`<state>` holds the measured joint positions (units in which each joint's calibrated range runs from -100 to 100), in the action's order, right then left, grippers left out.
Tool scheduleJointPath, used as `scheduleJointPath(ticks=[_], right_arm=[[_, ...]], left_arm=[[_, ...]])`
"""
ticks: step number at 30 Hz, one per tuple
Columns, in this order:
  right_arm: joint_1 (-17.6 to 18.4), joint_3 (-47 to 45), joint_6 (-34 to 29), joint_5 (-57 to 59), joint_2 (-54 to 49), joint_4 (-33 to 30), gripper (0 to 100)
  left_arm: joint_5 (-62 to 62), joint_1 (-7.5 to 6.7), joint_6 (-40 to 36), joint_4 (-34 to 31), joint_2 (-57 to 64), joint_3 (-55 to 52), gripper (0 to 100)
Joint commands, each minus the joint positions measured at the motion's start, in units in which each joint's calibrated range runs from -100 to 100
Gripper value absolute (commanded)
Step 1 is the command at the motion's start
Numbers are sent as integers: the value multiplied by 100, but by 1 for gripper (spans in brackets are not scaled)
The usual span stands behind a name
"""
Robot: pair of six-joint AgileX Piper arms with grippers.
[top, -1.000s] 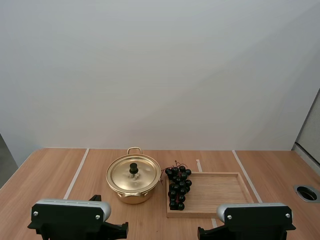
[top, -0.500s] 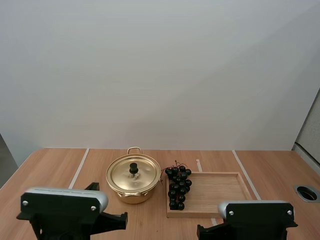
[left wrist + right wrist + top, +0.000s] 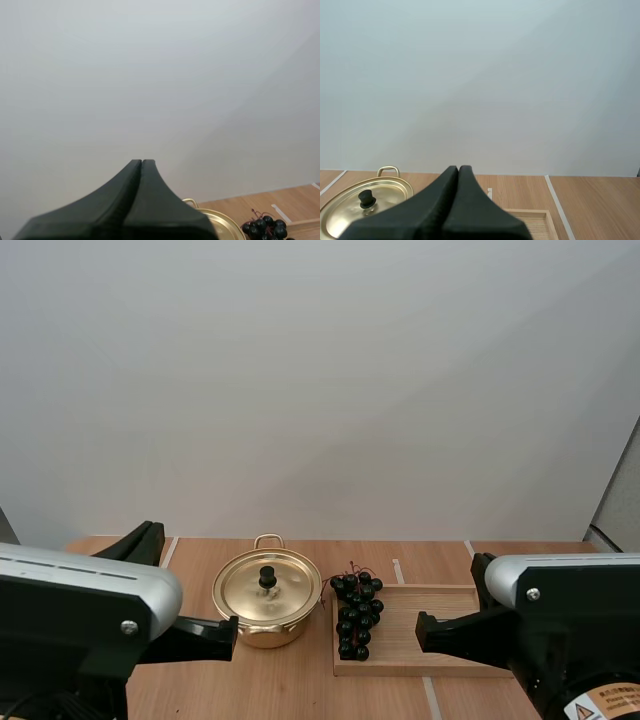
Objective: Open the lid, put the grape in the pot, and close it
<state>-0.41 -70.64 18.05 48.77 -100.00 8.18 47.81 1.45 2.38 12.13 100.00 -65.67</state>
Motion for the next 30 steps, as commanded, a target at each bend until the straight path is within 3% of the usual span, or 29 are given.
scheduleJointPath(ticks=[1, 6, 10, 12, 16, 18, 19, 25, 30], right_arm=[[-19, 65, 19, 80, 0, 81, 0], [-19, 65, 211, 80, 68, 112, 0], [-19, 65, 230, 80, 425, 112, 2], [-19, 65, 230, 80, 642, 121, 24], [-19, 65, 230, 80, 921, 121, 71], [-19, 65, 230, 59, 935, 146, 97], [-19, 65, 230, 4, 935, 178, 100], [-19, 65, 230, -936, 935, 553, 100], [-19, 80, 230, -1377, 935, 659, 100]], left_arm=[[64, 1, 7, 49, 0, 174, 0], [45, 1, 7, 49, -44, 174, 0], [-49, 1, 7, 49, -428, 174, 18], [-49, 1, 7, 49, -673, 174, 39], [-49, 1, -2, 49, -1087, 174, 97], [-49, 1, -2, 49, -1264, 174, 100], [-49, 1, -2, 49, -1352, 174, 100], [-11, 1, 396, 85, -2080, 174, 100], [-11, 1, 1202, 85, -2865, 174, 100]])
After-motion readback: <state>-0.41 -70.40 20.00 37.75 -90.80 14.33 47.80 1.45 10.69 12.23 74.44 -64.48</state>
